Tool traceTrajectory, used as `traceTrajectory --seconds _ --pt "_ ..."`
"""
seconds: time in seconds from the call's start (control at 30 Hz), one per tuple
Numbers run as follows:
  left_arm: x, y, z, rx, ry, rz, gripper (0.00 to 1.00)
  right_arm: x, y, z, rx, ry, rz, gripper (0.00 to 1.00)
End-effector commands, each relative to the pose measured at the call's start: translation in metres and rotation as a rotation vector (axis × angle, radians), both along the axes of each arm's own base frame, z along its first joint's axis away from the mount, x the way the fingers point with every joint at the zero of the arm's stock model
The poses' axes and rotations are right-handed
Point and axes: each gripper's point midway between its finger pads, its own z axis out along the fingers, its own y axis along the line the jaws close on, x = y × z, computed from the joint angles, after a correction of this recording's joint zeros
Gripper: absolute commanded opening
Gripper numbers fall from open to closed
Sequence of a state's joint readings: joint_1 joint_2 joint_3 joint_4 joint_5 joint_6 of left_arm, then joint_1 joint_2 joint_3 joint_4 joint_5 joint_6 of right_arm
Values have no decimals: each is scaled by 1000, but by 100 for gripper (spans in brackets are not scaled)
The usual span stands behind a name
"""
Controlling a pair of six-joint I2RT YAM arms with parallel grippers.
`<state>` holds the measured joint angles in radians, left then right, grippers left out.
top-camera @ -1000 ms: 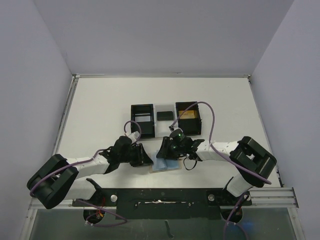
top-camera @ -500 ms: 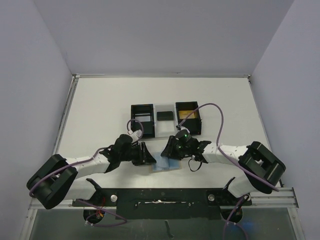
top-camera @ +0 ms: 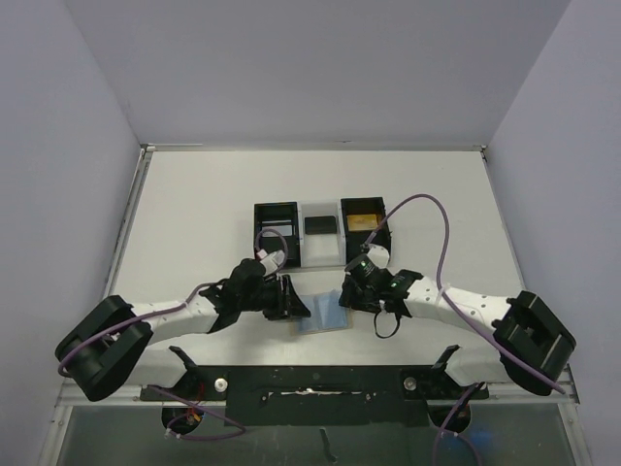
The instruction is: Take the credit cards out of the card holder
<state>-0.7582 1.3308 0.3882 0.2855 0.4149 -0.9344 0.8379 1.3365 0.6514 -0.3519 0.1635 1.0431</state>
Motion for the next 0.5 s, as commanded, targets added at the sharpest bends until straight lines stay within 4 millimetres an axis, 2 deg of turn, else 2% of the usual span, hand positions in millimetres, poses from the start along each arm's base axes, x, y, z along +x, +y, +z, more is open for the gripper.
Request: traceTrajectory --seconds 0.0,0.1,0.2,0.33,0.47 --pt "20 3 25 25 -115 59 39 11 -17 40 -41 -119 -41 45" --pt "32 26 24 136 -147 163 42 16 3 67 75 -192 16 50" --pt "44 52 30 212 -182 293 47 20 33 82 180 -230 79 52" --pt "50 83 41 259 -213 441 52 17 66 71 128 -201 144 55" --pt "49 103 51 255 -237 529 54 14 86 61 -32 -183 175 58"
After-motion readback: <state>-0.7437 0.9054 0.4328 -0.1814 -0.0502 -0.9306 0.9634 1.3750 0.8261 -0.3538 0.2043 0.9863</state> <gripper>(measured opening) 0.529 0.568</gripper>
